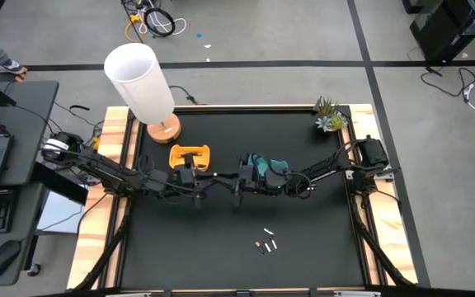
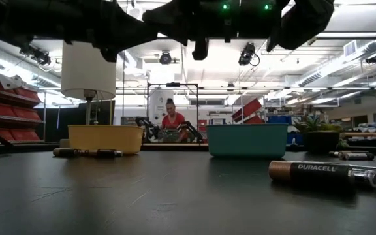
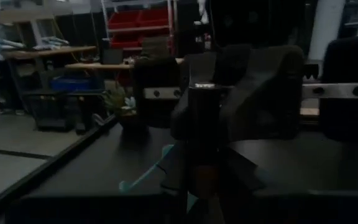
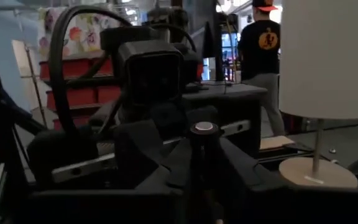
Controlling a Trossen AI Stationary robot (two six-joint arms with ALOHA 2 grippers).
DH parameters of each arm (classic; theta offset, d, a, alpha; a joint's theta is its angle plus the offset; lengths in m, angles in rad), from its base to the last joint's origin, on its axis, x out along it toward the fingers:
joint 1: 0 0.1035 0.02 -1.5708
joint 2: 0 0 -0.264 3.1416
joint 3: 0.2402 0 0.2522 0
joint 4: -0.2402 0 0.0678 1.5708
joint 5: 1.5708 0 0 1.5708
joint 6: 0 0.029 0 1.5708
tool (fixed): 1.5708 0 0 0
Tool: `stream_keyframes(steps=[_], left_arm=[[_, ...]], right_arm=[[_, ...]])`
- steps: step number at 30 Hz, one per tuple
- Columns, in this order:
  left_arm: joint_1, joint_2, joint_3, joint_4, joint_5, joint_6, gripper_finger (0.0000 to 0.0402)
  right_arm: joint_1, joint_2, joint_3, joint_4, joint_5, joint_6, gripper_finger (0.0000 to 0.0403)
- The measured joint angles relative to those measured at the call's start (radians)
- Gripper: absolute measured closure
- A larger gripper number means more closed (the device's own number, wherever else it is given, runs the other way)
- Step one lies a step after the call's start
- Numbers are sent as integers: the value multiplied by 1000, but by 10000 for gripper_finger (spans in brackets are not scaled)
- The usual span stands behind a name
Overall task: Sort batteries
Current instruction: Put the black battery into the yellow bin
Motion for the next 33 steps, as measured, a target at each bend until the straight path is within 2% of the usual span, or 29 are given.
stream_keyframes(steps=[5, 8, 13, 15, 18, 22, 27, 29, 33], left_arm=[[-1, -7, 6, -44, -37, -35, 336], [-20, -17, 7, -80, -63, -51, 336], [-83, -146, 1, -287, -160, -88, 336], [-99, -226, -20, -343, -175, -106, 336], [-103, -363, -70, -440, -223, -156, 336], [-51, -512, -132, -638, -288, -351, 336], [38, -549, -187, -698, -404, -480, 335], [73, -540, -193, -714, -403, -488, 313], [136, -510, -196, -734, -402, -488, 226]], right_arm=[[5, -17, -6, -32, 7, -2, 281], [18, -80, -7, -149, 37, -38, 241], [71, -260, -6, -521, 254, -32, 204], [108, -320, -6, -653, 331, -6, 201], [182, -378, -8, -751, 437, 24, 205], [280, -392, -45, -746, 540, 64, 218], [355, -333, -102, -591, 640, 58, 233], [360, -310, -105, -566, 644, 62, 238], [360, -288, -105, -556, 644, 89, 244]])
